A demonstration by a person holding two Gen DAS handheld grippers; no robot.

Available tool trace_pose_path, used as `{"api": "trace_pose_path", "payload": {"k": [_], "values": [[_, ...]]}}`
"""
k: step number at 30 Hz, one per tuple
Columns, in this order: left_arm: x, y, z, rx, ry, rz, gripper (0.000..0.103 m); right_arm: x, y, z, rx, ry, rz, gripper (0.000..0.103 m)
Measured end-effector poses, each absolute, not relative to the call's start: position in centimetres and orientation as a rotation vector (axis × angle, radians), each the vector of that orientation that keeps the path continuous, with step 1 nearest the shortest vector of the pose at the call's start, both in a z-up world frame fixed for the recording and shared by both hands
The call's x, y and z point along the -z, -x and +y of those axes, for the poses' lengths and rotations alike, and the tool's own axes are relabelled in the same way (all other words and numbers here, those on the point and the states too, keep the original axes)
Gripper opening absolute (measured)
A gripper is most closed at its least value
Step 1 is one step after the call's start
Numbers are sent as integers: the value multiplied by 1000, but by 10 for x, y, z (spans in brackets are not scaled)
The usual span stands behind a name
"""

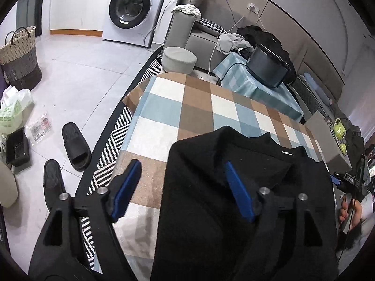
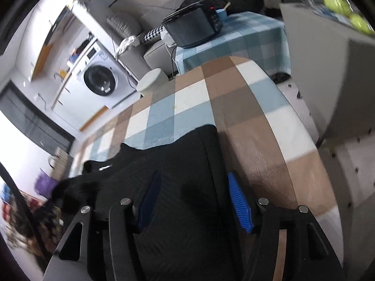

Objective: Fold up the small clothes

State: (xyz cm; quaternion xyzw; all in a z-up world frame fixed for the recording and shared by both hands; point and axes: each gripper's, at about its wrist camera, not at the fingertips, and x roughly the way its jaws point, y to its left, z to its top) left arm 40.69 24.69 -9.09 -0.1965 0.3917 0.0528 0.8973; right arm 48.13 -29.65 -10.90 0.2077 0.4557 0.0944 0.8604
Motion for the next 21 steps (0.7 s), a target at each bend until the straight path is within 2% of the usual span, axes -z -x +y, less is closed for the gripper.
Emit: {"api": "trace_pose_path", "payload": {"k": [4,5,6,9,13,15,19,21], "values": [[93,-404,247,-122,382,837,77,114,-498,-292,-152,-407,944,60],[94,-404,246,-119,379,841,77,115,-500,-292,-139,-401,939,55],[95,-404,246,-114,375,844,77,116,-501,-291,-146,-396,933,36],[96,-406,241,-105,350,856,77,109,-503,-289,-167,-368,890,7],[95,-410,236,-81,324,856,77,83,-480,-321,-180,-526,678,5],[95,-411,236,-82,320,852,78,85,-483,-330,-141,-571,691,5],[99,-417,238,-89,322,863,78,102,-499,-322,-84,-515,830,5],[102,-423,238,-96,310,868,78,104,-500,-321,-75,-515,849,13]]}}
